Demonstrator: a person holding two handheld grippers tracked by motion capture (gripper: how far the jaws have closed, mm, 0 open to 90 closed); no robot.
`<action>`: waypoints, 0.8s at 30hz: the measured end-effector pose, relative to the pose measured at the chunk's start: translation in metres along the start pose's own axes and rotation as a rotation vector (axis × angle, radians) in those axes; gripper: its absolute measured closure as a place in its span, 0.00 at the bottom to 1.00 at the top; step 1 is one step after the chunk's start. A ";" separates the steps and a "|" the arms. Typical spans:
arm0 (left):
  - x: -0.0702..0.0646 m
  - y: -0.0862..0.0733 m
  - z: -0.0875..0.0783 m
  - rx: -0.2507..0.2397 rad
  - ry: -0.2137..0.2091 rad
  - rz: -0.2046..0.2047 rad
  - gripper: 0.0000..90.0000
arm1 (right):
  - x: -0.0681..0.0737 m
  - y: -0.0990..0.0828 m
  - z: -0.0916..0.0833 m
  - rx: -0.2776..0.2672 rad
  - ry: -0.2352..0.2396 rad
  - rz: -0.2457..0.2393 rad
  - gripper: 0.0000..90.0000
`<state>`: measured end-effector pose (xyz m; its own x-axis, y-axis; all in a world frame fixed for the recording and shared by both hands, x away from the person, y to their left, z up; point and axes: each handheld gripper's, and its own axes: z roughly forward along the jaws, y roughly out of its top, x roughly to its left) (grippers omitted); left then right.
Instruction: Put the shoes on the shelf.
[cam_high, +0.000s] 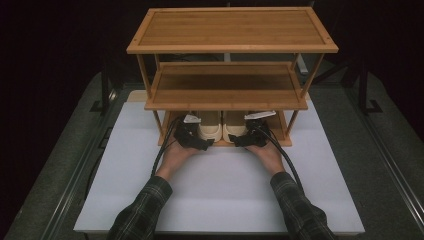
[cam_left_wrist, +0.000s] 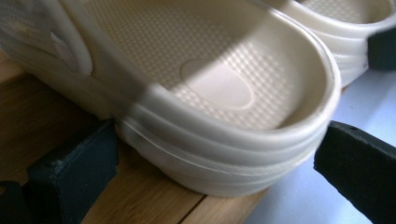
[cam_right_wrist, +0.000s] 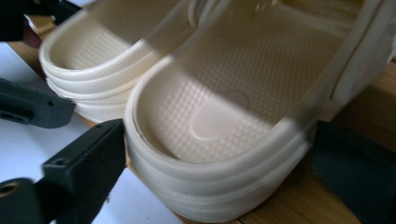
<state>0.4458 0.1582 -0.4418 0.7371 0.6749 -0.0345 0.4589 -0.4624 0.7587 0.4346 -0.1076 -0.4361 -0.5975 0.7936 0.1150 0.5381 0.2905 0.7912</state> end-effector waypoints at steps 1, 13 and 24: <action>-0.001 0.000 -0.002 0.002 -0.002 0.004 0.00 | 0.000 0.000 -0.002 -0.001 0.000 -0.002 0.05; -0.006 -0.012 -0.035 -0.022 -0.020 0.006 0.00 | -0.008 -0.013 -0.027 -0.012 0.023 -0.002 0.01; -0.014 -0.033 -0.078 -0.029 -0.007 0.053 0.00 | -0.019 -0.038 -0.070 -0.031 -0.002 -0.008 0.01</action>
<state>0.3818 0.2083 -0.4156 0.7636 0.6456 0.0021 0.4044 -0.4808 0.7780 0.3836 -0.1711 -0.4268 -0.6004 0.7925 0.1073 0.5146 0.2802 0.8103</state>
